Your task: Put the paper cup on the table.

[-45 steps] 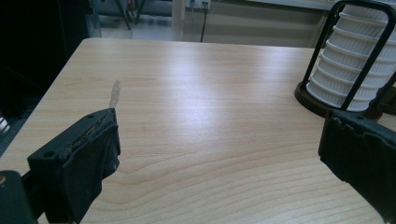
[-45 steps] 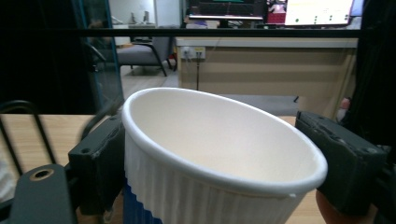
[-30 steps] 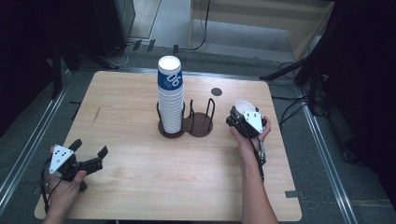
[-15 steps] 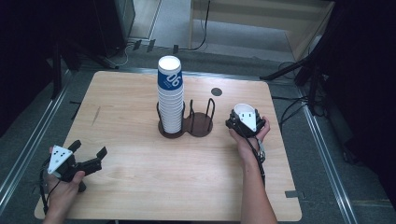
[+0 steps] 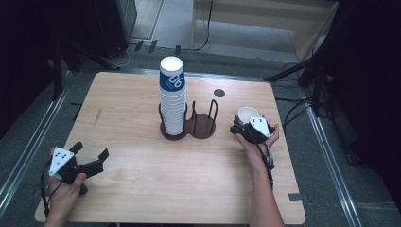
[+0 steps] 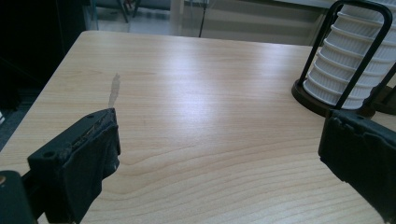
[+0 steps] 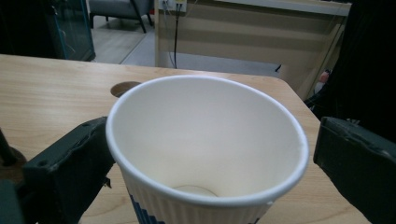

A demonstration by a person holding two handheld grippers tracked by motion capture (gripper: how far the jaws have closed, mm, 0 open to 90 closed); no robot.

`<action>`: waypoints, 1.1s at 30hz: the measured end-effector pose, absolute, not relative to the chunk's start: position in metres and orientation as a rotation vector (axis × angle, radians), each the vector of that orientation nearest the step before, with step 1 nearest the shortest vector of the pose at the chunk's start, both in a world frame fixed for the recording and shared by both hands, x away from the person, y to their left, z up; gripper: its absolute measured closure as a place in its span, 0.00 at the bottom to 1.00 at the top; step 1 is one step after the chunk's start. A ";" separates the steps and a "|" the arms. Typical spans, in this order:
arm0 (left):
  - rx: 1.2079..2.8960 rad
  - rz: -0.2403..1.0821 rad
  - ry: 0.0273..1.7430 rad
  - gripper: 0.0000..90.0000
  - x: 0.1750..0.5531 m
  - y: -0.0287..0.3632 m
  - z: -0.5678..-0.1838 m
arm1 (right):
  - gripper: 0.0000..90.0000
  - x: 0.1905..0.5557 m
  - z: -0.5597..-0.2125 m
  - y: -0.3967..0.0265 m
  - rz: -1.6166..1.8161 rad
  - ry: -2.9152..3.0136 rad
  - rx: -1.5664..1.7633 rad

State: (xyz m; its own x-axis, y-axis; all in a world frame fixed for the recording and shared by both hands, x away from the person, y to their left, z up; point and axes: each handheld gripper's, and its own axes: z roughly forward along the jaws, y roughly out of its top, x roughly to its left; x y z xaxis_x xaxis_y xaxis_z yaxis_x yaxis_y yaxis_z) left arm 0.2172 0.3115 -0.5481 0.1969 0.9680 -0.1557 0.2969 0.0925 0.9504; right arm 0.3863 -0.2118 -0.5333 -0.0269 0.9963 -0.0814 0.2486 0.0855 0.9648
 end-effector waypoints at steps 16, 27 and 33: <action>1.415 0.786 1.340 0.00 0.216 0.313 -0.547 | 0.00 0.344 -0.521 -0.224 1.114 1.405 1.285; 1.431 0.777 1.352 0.00 0.214 0.311 -0.547 | 0.00 0.311 -0.512 -0.229 1.170 1.376 1.266; 1.443 0.774 1.356 0.00 0.214 0.311 -0.547 | 0.00 0.297 -0.509 -0.234 1.181 1.360 1.263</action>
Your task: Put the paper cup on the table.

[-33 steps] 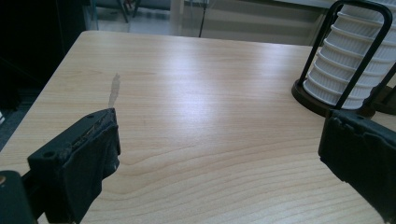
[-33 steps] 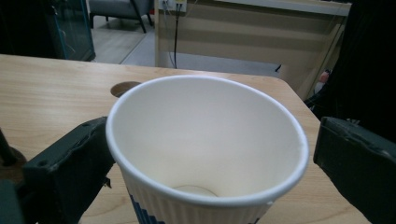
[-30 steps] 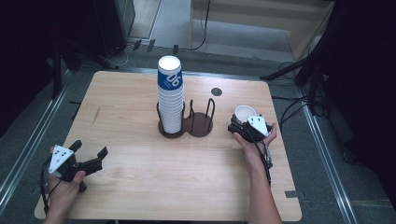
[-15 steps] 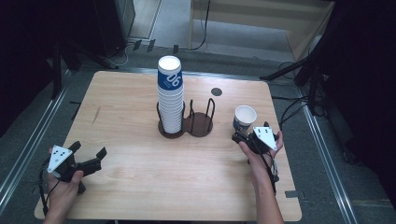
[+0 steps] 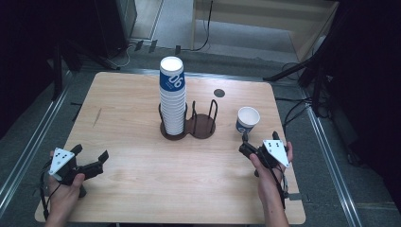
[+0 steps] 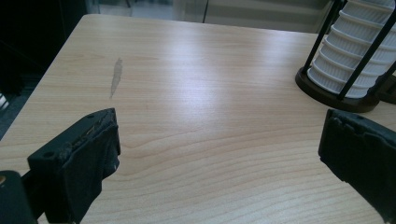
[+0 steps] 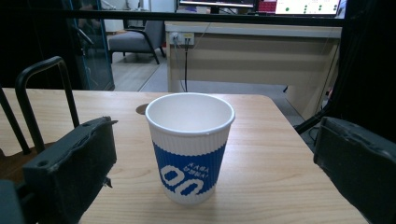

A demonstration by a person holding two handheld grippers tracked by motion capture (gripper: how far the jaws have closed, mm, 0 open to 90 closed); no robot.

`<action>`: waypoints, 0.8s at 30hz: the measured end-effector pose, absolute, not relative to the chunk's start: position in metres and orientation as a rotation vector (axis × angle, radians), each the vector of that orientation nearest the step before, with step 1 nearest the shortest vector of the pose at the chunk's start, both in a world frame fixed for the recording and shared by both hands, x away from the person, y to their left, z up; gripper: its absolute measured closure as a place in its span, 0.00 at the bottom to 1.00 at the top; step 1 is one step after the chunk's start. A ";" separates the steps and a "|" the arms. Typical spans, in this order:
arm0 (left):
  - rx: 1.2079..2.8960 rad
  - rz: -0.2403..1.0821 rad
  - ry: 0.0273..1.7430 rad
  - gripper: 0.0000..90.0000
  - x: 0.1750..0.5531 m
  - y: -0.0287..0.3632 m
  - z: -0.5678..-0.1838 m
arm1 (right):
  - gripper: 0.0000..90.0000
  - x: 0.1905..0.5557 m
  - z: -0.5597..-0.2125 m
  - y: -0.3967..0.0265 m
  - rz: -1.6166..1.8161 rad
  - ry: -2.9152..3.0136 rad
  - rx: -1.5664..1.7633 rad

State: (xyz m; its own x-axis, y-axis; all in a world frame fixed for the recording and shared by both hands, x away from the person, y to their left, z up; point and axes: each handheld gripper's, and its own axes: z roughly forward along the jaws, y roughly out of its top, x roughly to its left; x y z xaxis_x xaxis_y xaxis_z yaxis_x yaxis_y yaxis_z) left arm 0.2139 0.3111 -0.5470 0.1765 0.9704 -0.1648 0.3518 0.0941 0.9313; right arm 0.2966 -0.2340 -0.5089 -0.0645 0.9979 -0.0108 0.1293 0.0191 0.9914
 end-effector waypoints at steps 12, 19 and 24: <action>1.440 0.771 1.368 0.00 0.212 0.314 -0.546 | 0.00 0.272 -0.517 -0.253 1.173 1.338 1.294; 1.448 0.772 1.380 0.00 0.212 0.315 -0.546 | 0.00 0.257 -0.524 -0.266 1.151 1.314 1.306; 1.469 0.781 1.381 0.00 0.211 0.314 -0.547 | 0.00 0.250 -0.531 -0.277 1.135 1.307 1.321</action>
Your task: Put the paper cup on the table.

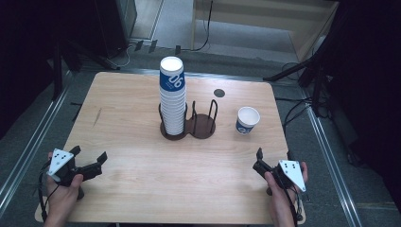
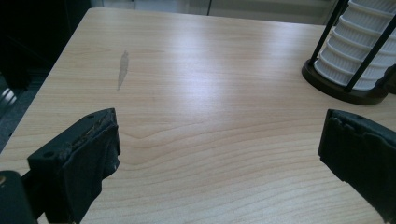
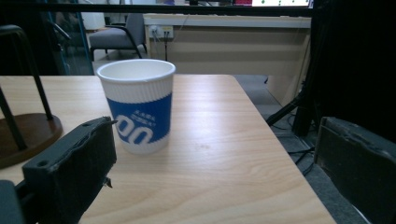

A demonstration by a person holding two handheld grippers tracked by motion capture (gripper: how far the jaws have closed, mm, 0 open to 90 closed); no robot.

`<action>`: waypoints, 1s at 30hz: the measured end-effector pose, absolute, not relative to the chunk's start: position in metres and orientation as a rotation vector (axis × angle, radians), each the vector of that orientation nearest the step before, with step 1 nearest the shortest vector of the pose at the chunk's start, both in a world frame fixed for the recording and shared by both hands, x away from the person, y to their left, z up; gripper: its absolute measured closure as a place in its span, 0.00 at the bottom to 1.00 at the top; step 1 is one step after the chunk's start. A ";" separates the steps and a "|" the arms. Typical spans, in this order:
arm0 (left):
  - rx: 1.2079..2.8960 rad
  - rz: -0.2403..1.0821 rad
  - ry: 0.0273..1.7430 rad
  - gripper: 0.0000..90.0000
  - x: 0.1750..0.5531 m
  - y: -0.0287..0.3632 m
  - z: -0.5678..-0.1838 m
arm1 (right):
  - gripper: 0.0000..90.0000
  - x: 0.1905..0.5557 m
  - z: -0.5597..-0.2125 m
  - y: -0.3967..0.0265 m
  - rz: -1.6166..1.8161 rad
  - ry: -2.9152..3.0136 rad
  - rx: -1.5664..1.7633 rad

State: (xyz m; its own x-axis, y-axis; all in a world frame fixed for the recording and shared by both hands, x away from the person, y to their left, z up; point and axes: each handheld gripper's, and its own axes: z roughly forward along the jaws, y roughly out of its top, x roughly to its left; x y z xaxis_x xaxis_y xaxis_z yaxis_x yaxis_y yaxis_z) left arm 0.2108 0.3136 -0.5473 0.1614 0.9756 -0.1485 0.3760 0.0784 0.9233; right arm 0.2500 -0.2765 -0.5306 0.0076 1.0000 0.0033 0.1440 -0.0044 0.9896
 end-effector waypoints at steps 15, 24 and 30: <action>1.480 0.799 1.415 0.00 0.207 0.321 -0.547 | 0.00 0.229 -0.547 -0.313 1.021 1.247 1.396; 1.464 0.800 1.421 0.00 0.207 0.324 -0.545 | 0.00 0.224 -0.547 -0.320 1.004 1.201 1.425; 1.470 0.788 1.418 0.00 0.205 0.322 -0.542 | 0.00 0.216 -0.534 -0.313 1.036 1.171 1.387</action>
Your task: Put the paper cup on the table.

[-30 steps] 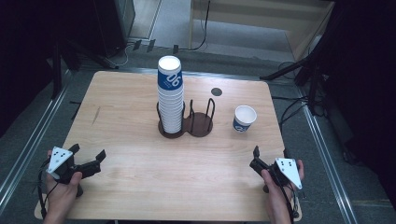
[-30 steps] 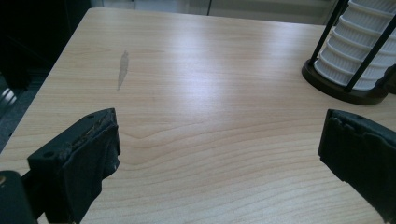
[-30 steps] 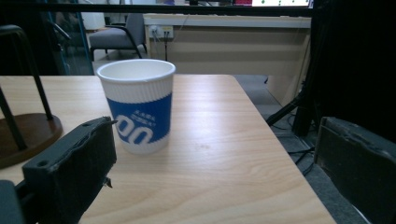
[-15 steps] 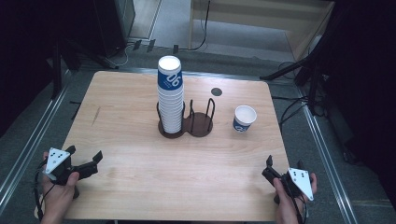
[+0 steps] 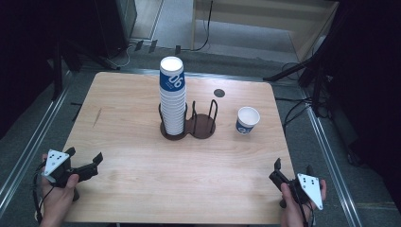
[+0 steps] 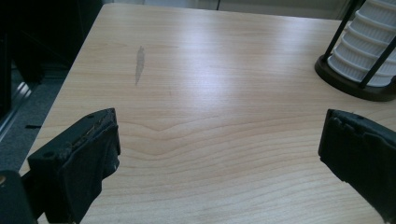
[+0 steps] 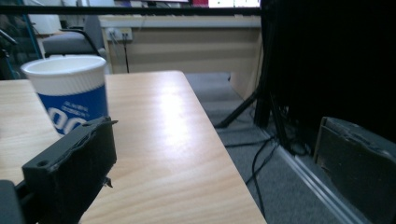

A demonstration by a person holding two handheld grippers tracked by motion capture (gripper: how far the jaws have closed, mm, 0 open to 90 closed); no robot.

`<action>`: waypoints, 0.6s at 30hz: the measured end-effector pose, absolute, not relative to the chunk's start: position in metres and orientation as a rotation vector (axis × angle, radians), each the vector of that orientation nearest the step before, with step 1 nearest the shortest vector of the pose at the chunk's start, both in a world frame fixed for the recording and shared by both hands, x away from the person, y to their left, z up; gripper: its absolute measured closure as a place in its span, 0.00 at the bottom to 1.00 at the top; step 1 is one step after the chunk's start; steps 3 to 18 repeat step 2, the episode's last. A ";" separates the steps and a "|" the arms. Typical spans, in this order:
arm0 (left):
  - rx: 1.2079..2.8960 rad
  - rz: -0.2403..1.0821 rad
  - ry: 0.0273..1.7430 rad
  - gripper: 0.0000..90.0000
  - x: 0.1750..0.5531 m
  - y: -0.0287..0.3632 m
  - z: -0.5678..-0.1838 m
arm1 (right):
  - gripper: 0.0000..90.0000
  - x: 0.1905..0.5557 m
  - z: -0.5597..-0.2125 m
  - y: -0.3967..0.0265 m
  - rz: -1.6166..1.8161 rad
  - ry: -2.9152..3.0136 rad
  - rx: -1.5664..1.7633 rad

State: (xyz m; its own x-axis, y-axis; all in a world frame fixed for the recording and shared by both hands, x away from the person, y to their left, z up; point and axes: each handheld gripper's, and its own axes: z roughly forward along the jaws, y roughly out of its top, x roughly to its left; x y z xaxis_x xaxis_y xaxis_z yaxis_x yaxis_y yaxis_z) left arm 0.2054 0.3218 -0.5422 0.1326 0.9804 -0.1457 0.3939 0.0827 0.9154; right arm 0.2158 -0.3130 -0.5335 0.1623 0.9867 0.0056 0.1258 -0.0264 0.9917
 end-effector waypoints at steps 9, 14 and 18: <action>1.459 0.793 1.418 0.00 0.205 0.323 -0.541 | 0.00 0.213 -0.530 -0.309 1.039 1.171 1.364; 1.459 0.793 1.418 0.00 0.205 0.323 -0.541 | 0.00 0.213 -0.530 -0.309 1.039 1.171 1.364; 1.459 0.793 1.418 0.00 0.205 0.323 -0.541 | 0.00 0.213 -0.530 -0.309 1.039 1.171 1.364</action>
